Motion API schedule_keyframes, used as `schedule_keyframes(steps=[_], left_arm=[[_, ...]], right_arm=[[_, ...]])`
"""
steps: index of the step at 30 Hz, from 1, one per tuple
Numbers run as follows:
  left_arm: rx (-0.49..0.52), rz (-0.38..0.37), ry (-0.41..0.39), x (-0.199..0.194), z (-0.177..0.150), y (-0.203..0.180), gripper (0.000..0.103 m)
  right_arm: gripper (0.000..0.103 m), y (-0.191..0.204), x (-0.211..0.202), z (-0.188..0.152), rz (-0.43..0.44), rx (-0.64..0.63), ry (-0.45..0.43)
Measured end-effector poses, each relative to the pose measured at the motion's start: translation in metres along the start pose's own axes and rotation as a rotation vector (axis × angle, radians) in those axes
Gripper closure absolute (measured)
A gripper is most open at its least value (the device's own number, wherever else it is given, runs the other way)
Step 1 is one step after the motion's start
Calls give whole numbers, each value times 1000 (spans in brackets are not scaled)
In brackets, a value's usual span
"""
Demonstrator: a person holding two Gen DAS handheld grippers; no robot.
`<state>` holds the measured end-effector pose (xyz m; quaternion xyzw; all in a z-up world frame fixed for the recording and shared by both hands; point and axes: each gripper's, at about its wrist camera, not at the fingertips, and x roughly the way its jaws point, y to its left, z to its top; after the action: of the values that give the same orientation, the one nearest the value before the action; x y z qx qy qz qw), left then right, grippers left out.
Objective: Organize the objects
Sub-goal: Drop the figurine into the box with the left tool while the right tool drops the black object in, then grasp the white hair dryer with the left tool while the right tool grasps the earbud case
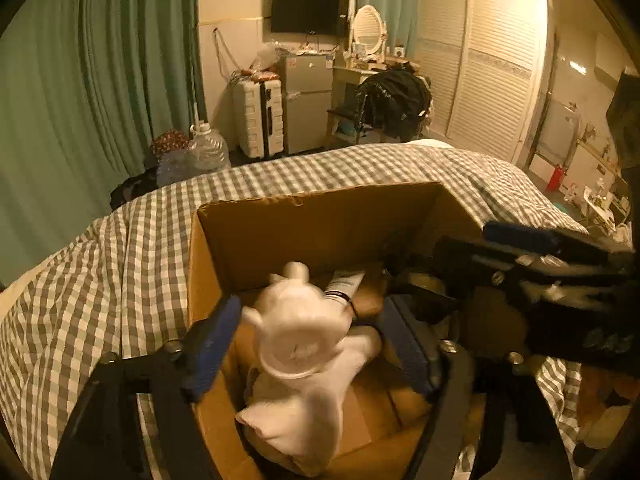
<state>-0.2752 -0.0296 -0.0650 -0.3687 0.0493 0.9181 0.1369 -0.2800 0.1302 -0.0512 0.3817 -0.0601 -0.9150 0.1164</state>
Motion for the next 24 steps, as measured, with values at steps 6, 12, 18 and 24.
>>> schedule_keyframes(steps=[6, 12, 18, 24], left_arm=[[26, 33, -47, -29, -3, -21, 13], [-37, 75, -84, -63, -10, -29, 8], [-45, 119, -70, -72, -38, -44, 8], [66, 224, -62, -63, -73, -75, 8]], right_arm=[[32, -4, -53, -1, -1, 8, -92], [32, -7, -114, -11, -84, -22, -129], [29, -22, -146, -34, -123, -14, -102], [29, -39, -122, -74, -148, 15, -36]])
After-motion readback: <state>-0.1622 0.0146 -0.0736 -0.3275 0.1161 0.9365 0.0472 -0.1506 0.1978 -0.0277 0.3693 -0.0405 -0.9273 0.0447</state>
